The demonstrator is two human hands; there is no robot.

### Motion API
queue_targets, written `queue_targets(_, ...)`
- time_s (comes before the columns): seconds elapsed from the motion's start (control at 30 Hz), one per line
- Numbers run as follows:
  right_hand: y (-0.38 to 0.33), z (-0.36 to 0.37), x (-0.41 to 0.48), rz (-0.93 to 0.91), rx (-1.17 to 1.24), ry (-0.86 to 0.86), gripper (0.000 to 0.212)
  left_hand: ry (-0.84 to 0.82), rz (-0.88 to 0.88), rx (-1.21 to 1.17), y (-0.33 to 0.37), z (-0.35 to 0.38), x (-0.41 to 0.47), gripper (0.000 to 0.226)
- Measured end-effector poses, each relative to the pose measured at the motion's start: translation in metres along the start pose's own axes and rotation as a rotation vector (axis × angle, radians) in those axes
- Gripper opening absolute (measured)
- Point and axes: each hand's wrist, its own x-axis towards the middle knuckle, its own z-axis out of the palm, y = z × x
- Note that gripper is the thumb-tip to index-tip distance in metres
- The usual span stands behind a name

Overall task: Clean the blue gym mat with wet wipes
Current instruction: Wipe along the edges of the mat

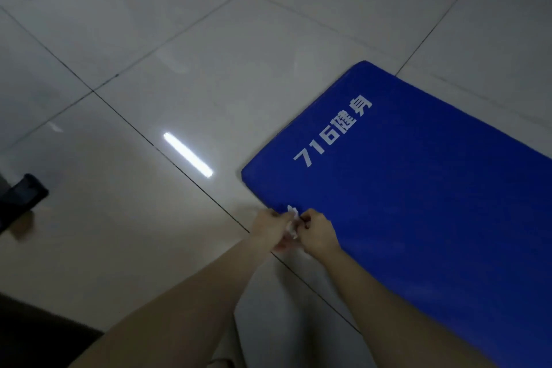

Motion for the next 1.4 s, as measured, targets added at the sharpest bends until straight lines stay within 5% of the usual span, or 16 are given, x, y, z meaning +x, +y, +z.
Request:
queue_targets(0.13,0.011,-0.012,0.002,-0.012,0.111,-0.125,0.018,0.018,0.001,-0.148,-0.009,0.043,0.005,0.034)
queue_targets(0.2,0.027,-0.035,0.002,0.054,-0.045,-0.069,0.024,0.12,0.057,-0.139,-0.008,0.044,0.01,0.025)
queue_targets(0.3,0.069,-0.081,-0.006,0.227,-0.449,-0.049,0.053,0.302,0.139,-0.095,0.005,0.016,0.032,0.018)
queue_targets(0.43,0.12,-0.096,-0.026,0.304,-0.504,-0.219,0.104,0.49,0.26,-0.067,0.02,-0.027,0.06,0.022)
queue_targets(0.67,0.122,-0.092,-0.014,0.242,-0.677,-0.247,0.126,0.622,0.291,0.135,0.007,-0.02,0.077,0.021)
queue_targets(1.0,0.124,-0.093,-0.008,0.226,-0.661,-0.252,0.127,0.615,0.336,-0.087,0.002,-0.005,0.077,0.01)
queue_targets(1.4,0.121,-0.095,-0.006,0.201,-0.653,-0.204,0.126,0.393,0.387,0.05,-0.044,0.067,0.013,0.011)
